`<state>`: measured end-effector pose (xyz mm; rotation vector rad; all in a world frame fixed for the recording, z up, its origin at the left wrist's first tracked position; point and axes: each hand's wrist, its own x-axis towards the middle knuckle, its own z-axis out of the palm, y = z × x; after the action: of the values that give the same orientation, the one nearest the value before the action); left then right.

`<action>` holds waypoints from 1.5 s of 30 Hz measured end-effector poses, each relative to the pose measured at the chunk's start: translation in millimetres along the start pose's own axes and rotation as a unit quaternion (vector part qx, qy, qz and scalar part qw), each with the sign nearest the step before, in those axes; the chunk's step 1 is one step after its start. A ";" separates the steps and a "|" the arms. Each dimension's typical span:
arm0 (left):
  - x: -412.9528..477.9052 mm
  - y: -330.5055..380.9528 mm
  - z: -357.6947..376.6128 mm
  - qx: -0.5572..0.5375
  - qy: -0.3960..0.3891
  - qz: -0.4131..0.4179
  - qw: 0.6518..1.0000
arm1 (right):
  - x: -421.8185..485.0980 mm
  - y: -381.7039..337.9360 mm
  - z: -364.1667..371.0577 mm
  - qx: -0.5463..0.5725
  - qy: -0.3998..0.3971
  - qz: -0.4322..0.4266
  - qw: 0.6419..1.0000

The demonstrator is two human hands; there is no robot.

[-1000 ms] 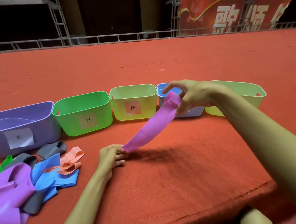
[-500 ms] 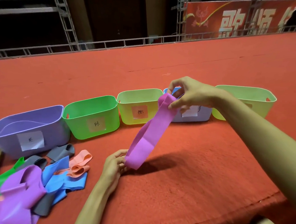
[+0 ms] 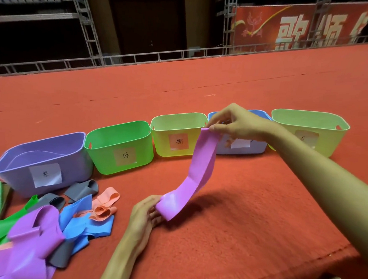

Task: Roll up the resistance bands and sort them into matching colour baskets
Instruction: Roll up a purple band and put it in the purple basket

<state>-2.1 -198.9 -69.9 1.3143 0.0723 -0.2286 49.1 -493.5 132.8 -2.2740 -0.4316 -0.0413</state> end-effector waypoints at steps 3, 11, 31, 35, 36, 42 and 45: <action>-8.6 -1.9 -3.2 -0.025 -0.010 -0.003 1.000 | 2.4 -2.5 -0.4 -0.028 0.046 -0.026 0.998; -18.7 -7.0 12.4 0.075 0.024 0.048 0.996 | 8.3 -20.1 4.6 -0.086 0.104 -0.087 0.987; -29.6 -1.6 49.6 0.100 -0.081 0.051 0.990 | 30.1 -65.6 -5.2 -0.187 0.227 -0.214 0.932; -54.4 -9.6 47.9 0.093 -0.037 0.046 0.994 | 46.6 -28.0 17.9 -0.150 0.194 -0.160 0.956; -57.9 -11.4 46.4 0.101 -0.023 0.049 0.993 | 50.5 -17.1 26.1 -0.145 0.186 -0.143 0.961; -70.3 -27.0 35.9 0.153 0.026 -0.006 0.988 | 70.5 50.2 81.6 -0.114 0.156 -0.036 0.980; -72.4 -34.2 35.1 0.189 0.035 -0.037 0.981 | 80.3 81.0 111.8 -0.092 0.122 0.007 0.988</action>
<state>-82.5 -231.7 -80.3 1.7008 0.1426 -0.2670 138.6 -438.6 12.4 -2.4137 -0.2911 -0.3613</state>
